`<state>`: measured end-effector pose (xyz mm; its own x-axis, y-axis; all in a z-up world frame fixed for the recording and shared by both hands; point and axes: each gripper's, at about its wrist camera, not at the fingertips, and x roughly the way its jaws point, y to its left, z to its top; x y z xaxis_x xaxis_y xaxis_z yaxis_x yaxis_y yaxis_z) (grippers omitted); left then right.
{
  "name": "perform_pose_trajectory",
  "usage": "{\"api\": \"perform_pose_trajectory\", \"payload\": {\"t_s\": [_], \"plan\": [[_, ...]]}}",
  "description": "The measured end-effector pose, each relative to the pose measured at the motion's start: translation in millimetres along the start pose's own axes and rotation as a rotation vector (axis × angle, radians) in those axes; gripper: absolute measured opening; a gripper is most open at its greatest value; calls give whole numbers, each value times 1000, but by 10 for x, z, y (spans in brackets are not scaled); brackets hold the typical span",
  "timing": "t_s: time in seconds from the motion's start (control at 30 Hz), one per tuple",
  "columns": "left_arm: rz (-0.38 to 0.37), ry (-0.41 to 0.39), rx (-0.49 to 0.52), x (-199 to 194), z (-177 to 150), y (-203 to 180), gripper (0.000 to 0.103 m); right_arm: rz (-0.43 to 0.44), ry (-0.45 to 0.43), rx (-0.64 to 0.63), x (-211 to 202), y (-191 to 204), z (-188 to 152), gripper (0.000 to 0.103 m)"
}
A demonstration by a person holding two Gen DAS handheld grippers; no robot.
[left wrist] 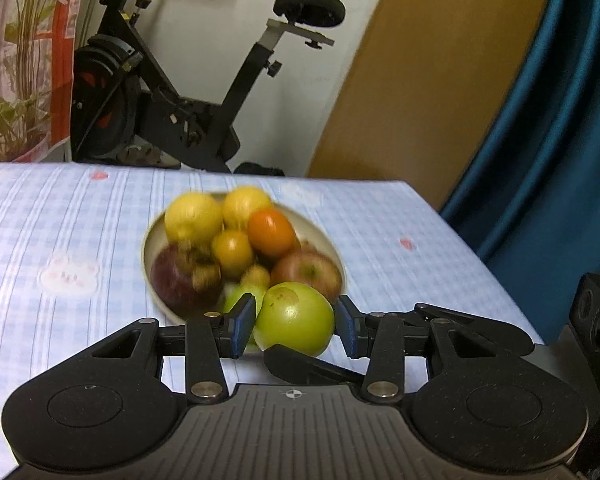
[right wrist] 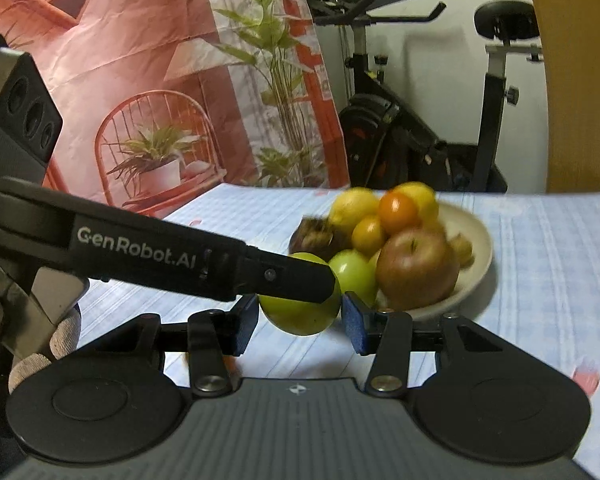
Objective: Organize fruits
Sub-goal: 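Lift the apple with the left gripper and carry it over the plate, then lower the apple onto the plate and open the left gripper, then move the open left gripper to the small orange on the table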
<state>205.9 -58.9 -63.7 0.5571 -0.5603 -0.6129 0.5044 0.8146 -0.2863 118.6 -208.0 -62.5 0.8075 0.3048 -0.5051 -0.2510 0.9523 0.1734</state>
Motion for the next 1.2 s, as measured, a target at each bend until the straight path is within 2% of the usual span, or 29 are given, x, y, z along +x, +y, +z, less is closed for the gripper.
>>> {"api": "perform_pose_trajectory", "payload": {"t_s": [0.17, 0.43, 0.77, 1.2], "plan": [[-3, 11, -36, 229, 247, 130, 46, -34, -3, -57, 232, -80, 208, 49], [18, 26, -11, 453, 402, 180, 45, -97, 34, -95, 578, -189, 334, 49], [60, -18, -58, 251, 411, 336, 46, -129, 27, -115, 529, -207, 367, 49], [109, -69, -16, -260, 215, 245, 46, -108, -12, -66, 91, 18, 277, 49]]}}
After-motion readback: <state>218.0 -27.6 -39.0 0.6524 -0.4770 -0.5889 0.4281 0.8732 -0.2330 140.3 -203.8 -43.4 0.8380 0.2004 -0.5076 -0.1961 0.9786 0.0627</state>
